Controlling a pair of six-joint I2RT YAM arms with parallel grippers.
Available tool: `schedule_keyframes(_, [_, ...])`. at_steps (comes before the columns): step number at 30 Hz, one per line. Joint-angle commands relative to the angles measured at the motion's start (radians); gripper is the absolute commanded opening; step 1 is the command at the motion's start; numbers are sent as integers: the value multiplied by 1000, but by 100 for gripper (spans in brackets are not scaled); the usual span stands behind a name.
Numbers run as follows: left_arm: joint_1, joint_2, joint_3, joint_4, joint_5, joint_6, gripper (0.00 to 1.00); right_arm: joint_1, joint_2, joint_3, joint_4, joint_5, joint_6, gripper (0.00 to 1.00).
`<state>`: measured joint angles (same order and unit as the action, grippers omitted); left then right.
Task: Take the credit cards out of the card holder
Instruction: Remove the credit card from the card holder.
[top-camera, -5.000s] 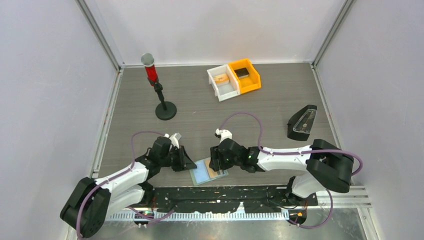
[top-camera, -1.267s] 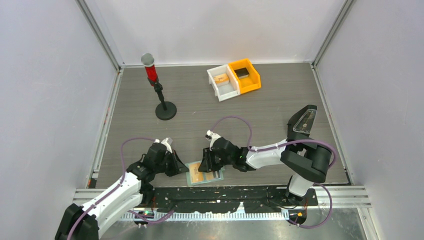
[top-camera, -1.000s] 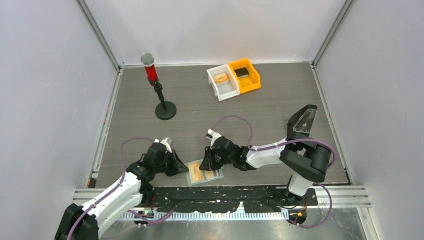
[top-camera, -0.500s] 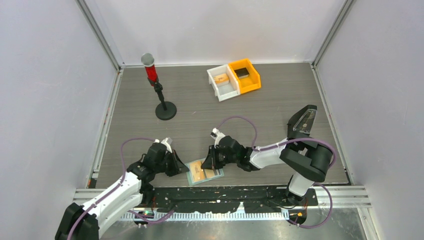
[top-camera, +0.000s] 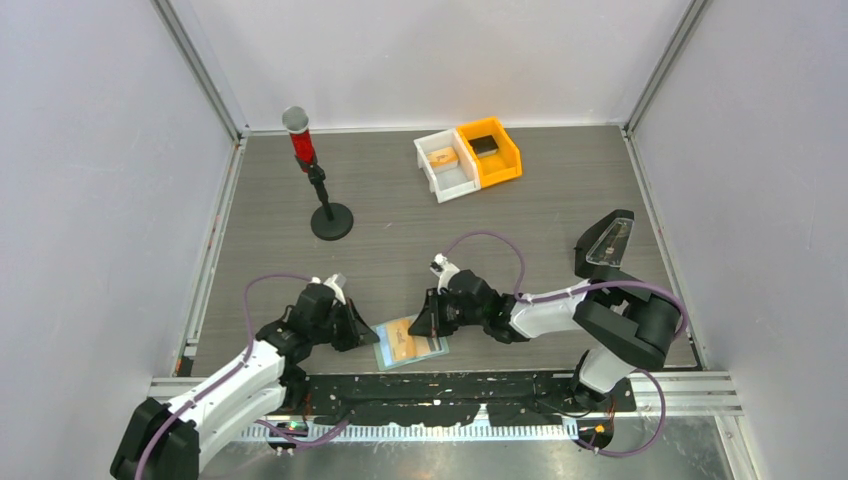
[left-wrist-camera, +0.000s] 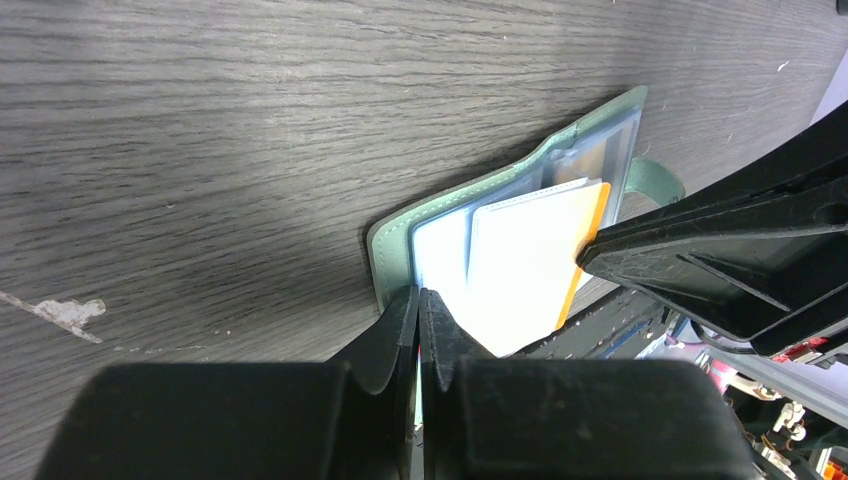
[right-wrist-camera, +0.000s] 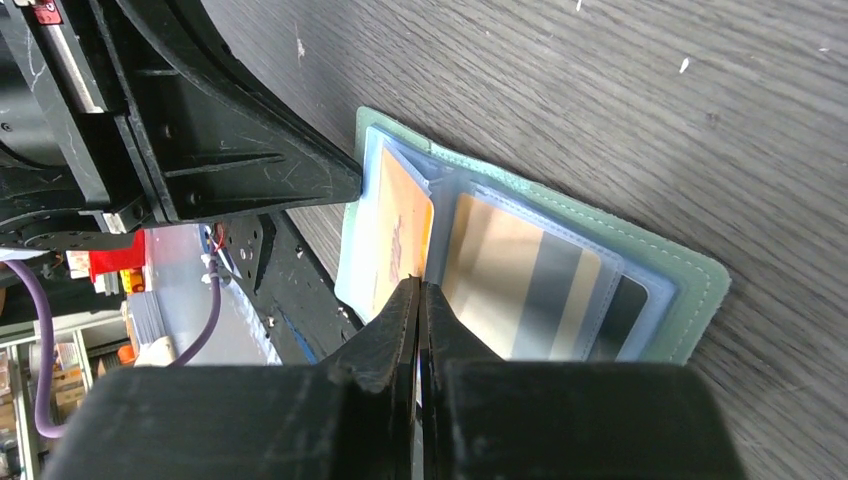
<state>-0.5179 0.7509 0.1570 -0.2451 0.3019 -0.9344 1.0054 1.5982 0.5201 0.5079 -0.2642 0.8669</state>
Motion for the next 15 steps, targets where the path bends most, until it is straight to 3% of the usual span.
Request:
schedule_keyframes(1, [-4, 28, 14, -14, -46, 34, 4, -13, -53, -15, 27, -19, -10, 5])
schedule_keyframes(15, [-4, 71, 30, 3, -32, 49, 5, -34, -80, -37, 106, -106, 62, 5])
